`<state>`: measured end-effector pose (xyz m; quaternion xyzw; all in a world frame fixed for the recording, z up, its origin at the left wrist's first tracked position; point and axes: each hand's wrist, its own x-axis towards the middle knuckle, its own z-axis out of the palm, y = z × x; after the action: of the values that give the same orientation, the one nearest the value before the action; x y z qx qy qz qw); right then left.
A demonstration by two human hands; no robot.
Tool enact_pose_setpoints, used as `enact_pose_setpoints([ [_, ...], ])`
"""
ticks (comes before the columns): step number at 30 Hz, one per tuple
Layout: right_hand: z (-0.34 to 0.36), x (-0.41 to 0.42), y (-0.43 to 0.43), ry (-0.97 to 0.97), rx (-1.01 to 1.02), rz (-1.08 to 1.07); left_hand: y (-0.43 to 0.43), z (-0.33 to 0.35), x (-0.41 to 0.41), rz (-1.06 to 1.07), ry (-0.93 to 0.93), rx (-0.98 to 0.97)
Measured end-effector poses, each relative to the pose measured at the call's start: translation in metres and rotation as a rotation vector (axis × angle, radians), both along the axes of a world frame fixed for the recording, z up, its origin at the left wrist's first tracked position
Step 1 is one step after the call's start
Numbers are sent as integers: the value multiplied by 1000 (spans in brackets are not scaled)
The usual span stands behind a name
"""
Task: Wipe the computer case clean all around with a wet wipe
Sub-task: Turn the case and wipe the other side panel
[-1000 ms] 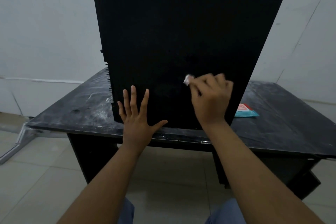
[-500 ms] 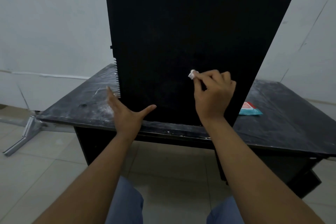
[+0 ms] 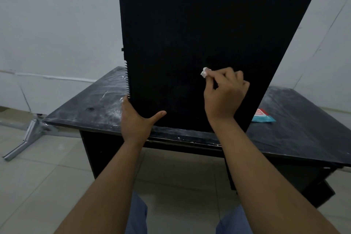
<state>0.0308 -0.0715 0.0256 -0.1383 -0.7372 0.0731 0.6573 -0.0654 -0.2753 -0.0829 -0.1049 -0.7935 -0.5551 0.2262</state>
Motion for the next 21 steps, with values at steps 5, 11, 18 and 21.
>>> enact_pose_setpoints([
  [5, -76, -1, -21, -307, 248, 112, 2, 2, 1, 43, -6, -19],
  [11, -27, -5, -8, -94, 228, 4, 1, -2, -4, 54, -10, -33],
  [18, -64, -11, -22, -182, 279, 126, 0, -1, -6, 60, -18, -20],
  [21, -63, -10, -21, -314, 477, 120, -1, 1, -6, 57, -24, 17],
])
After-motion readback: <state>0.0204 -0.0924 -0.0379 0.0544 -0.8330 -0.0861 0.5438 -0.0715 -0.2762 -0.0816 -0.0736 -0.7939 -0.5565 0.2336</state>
